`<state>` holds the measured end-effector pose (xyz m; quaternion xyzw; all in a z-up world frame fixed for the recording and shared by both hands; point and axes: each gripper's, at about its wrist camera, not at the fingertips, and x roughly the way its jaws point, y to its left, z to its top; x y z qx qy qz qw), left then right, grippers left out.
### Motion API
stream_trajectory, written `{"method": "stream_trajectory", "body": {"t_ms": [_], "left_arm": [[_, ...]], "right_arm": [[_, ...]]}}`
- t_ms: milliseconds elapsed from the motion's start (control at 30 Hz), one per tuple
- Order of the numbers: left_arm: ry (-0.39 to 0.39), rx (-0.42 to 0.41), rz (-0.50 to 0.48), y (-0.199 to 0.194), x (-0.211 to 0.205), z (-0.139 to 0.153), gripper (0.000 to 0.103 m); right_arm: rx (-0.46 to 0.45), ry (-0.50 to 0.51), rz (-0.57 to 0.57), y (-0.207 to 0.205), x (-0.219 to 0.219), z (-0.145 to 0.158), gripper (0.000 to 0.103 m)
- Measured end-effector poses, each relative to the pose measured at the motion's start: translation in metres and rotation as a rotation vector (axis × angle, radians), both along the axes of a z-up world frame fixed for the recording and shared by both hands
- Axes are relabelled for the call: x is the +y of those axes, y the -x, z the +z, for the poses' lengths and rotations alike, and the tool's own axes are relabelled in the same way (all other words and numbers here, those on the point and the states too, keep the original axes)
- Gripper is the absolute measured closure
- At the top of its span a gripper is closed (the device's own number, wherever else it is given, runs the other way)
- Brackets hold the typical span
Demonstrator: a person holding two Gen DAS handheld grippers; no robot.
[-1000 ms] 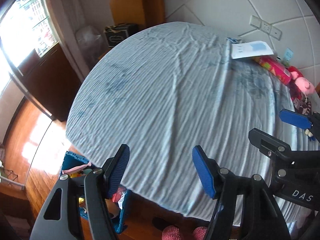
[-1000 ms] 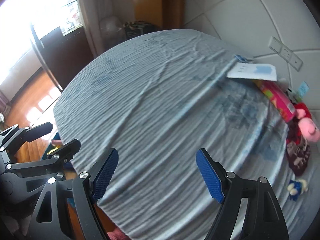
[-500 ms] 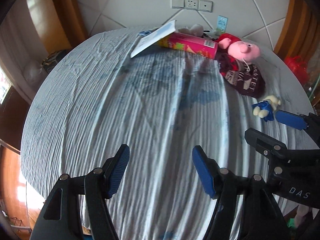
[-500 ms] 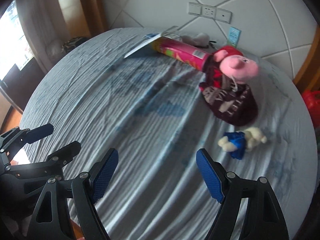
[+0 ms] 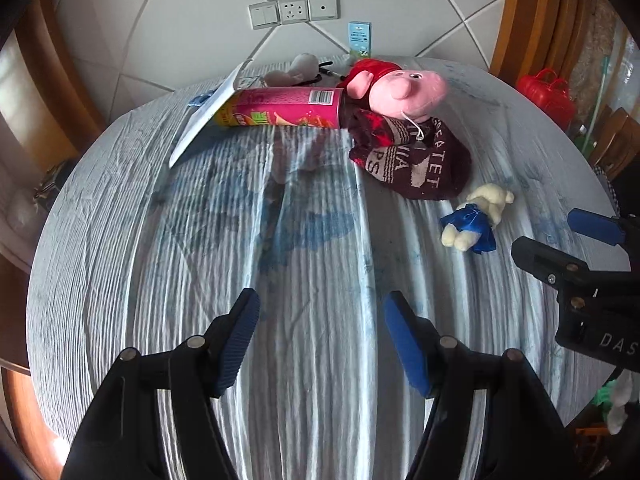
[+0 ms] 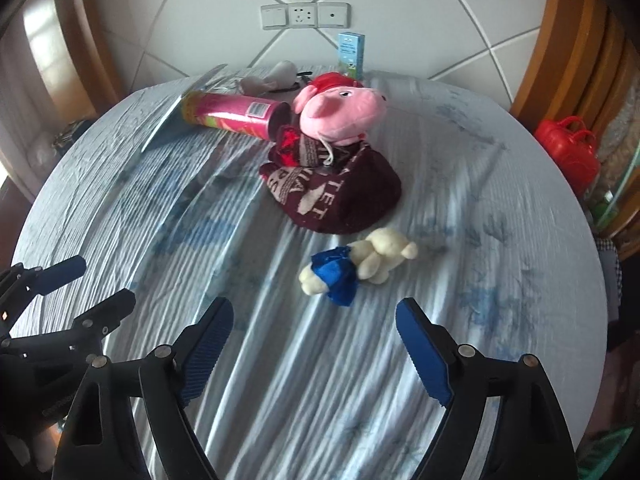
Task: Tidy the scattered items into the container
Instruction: 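Move the right tool to the small white bear in blue outfit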
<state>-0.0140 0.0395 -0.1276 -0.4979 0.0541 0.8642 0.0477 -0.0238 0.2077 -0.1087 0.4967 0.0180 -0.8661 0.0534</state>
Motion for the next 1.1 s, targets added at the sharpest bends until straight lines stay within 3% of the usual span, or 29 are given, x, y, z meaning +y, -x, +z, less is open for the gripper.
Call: {"method": "stream_trajectory", "body": {"t_ms": [333,433,500,600,667,867,1100], "left_arm": [[-0.032,-0.041,-0.051,0.032,0.037,-0.014,0.038],[-0.046,-0.040,-0.031,0.040,0.054,-0.013,0.038],[-0.054,-0.041,0.008,0.045,0.065,-0.015,0.031],[-0.067,-0.052,0.060,0.049,0.083,-0.022,0.031],[-0.073,-0.059,0.094,0.050,0.093,-0.028,0.031],[-0.081,-0.098,0.136,0.048,0.114,-0.047,0.030],[-0.067,-0.124,0.106,0.064,0.126,-0.070,0.031]], "right_arm": [[-0.015,0.018,-0.069,0.020,0.058,-0.005,0.011],[-0.006,0.023,-0.017,0.035,0.079,-0.001,0.011],[-0.015,0.028,0.032,0.047,0.092,-0.002,0.013],[-0.037,0.045,0.102,0.064,0.109,-0.005,0.037],[-0.047,0.065,0.152,0.074,0.117,-0.009,0.040],[-0.114,0.104,0.255,0.096,0.120,-0.034,0.040],[-0.180,0.131,0.266,0.115,0.113,-0.064,0.037]]}}
